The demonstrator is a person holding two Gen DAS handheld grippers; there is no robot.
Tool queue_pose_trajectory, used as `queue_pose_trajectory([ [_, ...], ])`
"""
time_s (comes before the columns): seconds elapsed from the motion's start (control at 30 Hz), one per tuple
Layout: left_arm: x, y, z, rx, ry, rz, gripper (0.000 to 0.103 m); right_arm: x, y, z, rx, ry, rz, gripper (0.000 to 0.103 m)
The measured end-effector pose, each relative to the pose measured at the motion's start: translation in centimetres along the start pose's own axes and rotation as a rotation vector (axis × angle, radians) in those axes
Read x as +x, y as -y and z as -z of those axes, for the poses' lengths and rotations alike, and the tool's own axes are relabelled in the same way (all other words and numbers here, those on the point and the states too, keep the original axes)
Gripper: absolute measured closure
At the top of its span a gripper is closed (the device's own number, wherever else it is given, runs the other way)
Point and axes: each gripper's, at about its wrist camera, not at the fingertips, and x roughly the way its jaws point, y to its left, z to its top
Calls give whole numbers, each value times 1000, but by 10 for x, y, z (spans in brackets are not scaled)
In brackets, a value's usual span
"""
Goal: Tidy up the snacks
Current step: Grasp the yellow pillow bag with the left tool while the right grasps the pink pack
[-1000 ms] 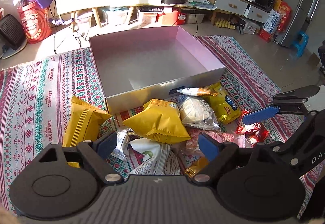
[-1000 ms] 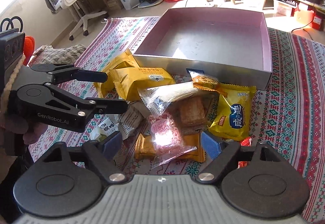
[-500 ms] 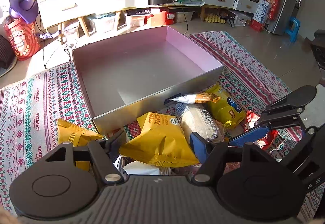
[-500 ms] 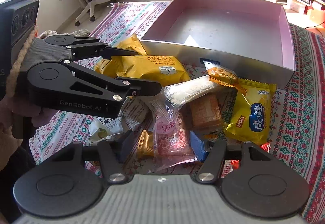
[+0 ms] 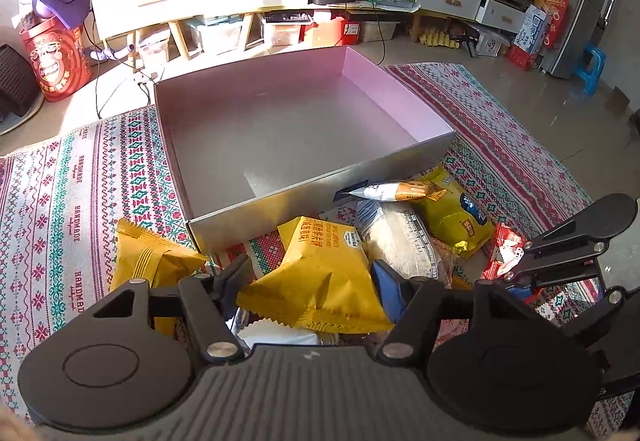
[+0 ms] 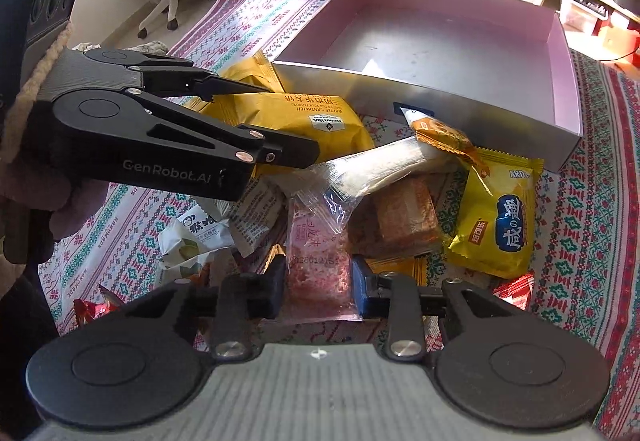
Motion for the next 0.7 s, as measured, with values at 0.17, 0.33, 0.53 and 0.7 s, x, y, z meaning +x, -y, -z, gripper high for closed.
queue_pose_trajectory([
  [0.17, 0, 1, 0, 2, -7, -8, 33, -9, 0, 3, 12, 5, -17, 74],
  [0.33, -5, 3, -1, -6, 3, -23, 37, -19, -1, 6, 21, 20, -24, 74],
  [0.53, -17, 1, -2, -43, 17, 9, 54, -33, 0, 7, 44, 53, -46, 74],
  [0.7, -19, 5, -1, -2, 12, 2, 54, -42, 0, 7, 56, 79, -52, 74],
])
